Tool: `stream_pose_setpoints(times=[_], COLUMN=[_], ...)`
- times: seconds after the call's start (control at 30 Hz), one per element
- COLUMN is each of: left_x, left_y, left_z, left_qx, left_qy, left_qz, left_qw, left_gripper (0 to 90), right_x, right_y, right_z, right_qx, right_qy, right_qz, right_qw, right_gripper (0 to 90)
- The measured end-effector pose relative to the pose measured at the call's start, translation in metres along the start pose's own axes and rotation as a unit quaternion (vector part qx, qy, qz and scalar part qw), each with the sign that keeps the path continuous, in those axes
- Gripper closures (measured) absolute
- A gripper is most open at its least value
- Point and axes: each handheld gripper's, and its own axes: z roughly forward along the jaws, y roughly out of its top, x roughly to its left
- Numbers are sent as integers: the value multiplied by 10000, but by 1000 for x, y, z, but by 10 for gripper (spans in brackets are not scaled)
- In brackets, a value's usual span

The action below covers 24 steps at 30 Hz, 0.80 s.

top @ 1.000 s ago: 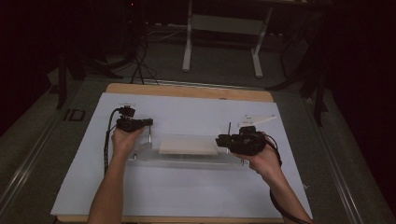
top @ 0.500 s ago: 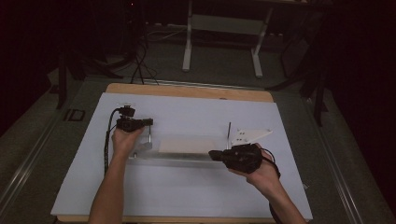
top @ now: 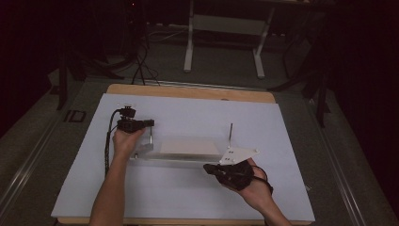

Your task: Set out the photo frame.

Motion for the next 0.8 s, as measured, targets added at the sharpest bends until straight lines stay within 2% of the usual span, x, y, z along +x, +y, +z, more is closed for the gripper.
stream_pose_setpoints(times=[0.17, 0.27, 0.47, 0.53, 0.6, 0.63, 0.77, 0.8], left_x=[1, 8, 5, 6, 6, 6, 3, 1], left_y=[0, -1, 1, 0, 0, -1, -1, -3], left_z=[0, 0, -1, -2, -3, -4, -9, -12], left_qx=[-6, -2, 64, 144, 208, 210, 199, 124], left_qy=[-57, -306, -69, -120, -2, -16, 212, 337], left_qz=[-76, -368, -276, -295, -217, -204, 30, 159], left_qw=[10000, 9989, 9996, 9994, 9995, 9996, 9996, 9992], left_gripper=[855, 837, 751, 694, 665, 662, 632, 622], right_x=[-2, -1, -2, -2, -2, -2, -4, -4], right_y=[-5, -5, -4, -4, -3, -3, -2, -2], right_z=[9, 9, 10, 11, 11, 11, 11, 11], right_qx=[-231, -297, -408, -410, -414, -413, -461, -462], right_qy=[-204, -358, -340, -321, -298, -305, -286, -289], right_qz=[304, 292, 387, 376, 379, 379, 422, 414], right_qw=[9991, 9985, 9978, 9979, 9980, 9980, 9976, 9977], right_gripper=[900, 900, 900, 900, 900, 900, 900, 900])
